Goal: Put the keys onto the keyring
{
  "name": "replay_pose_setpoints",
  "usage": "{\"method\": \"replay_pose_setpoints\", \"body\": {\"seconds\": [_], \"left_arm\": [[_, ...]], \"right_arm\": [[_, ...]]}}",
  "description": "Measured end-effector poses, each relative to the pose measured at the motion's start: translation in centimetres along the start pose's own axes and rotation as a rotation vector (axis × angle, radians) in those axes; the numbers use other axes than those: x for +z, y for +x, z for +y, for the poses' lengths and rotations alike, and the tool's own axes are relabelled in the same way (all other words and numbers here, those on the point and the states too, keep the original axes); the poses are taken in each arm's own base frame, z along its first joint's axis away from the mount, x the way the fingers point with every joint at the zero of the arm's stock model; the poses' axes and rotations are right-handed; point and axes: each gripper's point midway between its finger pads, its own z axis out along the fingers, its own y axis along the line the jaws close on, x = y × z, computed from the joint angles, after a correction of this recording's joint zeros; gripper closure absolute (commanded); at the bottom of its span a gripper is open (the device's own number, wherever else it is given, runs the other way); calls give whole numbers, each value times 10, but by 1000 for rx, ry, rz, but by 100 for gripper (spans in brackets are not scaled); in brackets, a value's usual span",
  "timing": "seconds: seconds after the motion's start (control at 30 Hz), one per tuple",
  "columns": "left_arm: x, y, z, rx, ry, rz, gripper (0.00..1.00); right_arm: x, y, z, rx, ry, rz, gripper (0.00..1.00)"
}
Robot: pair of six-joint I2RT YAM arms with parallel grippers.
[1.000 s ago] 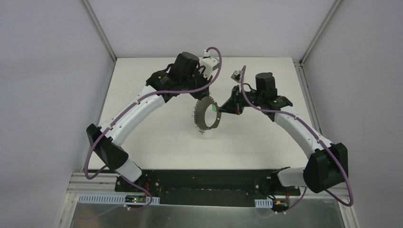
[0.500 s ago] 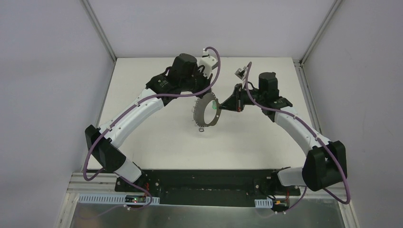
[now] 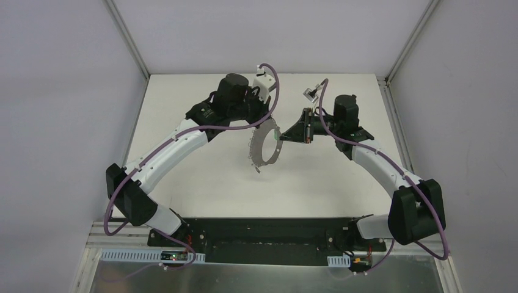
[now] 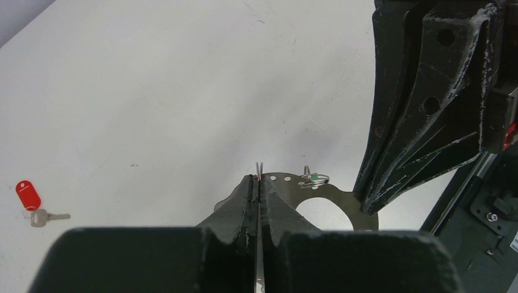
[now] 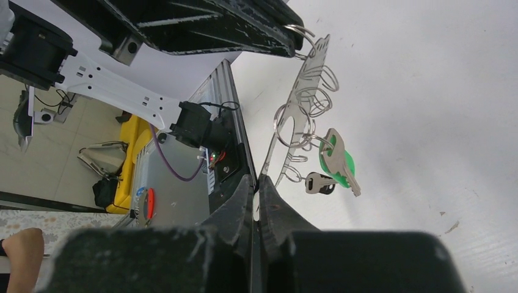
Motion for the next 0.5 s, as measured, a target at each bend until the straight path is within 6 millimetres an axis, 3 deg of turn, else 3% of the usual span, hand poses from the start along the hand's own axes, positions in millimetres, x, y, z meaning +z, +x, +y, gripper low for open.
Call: {"method": "replay_pose_setpoints", "body": {"seconds": [0.5], "left_arm": [[7,4,2,-22,-7,18,100]], "right_arm": [[0,5,-12,-1,47,7,100]]}}
